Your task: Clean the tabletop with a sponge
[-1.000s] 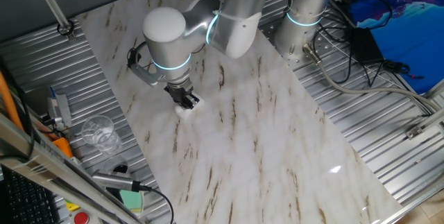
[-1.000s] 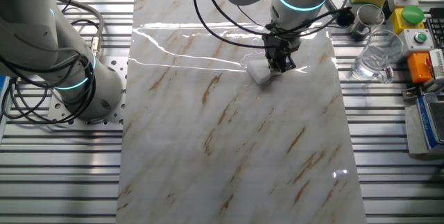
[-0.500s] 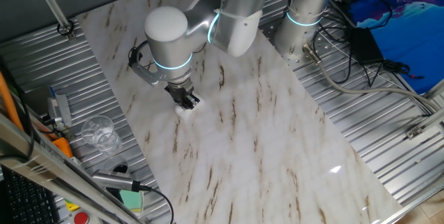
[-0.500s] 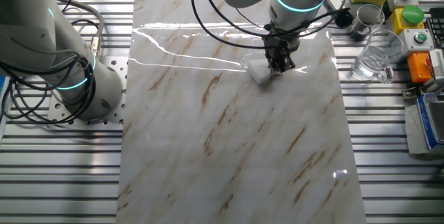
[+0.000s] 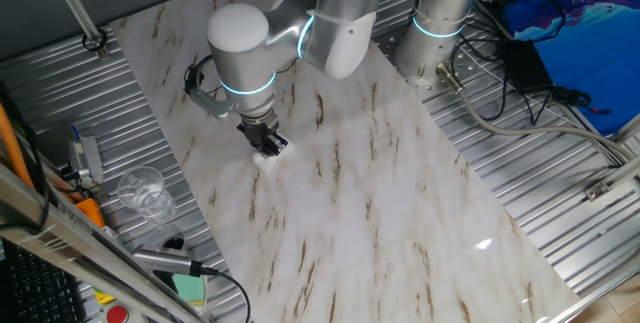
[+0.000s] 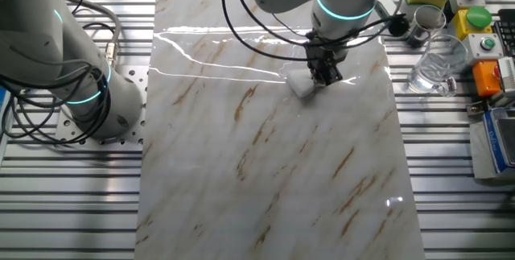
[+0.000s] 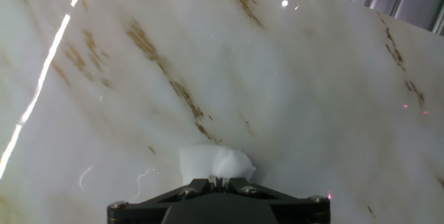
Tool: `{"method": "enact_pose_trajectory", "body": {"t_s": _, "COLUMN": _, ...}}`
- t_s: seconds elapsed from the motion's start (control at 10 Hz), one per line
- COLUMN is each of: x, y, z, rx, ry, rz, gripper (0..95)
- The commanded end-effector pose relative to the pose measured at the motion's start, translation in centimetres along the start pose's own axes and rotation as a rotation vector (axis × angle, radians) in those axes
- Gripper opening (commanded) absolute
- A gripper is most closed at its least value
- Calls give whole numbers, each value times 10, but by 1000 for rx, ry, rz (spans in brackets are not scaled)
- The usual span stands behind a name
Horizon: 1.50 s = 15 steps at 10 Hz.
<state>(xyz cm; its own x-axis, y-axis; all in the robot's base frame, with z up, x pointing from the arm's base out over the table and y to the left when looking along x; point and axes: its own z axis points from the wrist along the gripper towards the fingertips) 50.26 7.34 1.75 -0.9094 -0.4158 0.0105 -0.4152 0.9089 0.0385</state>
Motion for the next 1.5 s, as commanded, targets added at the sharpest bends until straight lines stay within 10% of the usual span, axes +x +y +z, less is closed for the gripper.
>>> {"method": "enact_pose_trajectory", "body": {"t_s": 0.1, "x": 0, "y": -1, "z": 1, "rx": 12, "ry": -5, "rz": -24, "gripper": 0}}
{"method": "enact_pose_trajectory", "body": {"t_s": 1.3, "x": 0, "y": 1, "z": 0, "rx": 12, "ry": 7, "rz": -33, "gripper": 0}}
{"method": "enact_pose_trajectory", "body": {"t_s": 1.5, "x": -2, "y": 13, "z": 17, "rx": -39, "ry": -22, "rz": -52, "gripper": 0}}
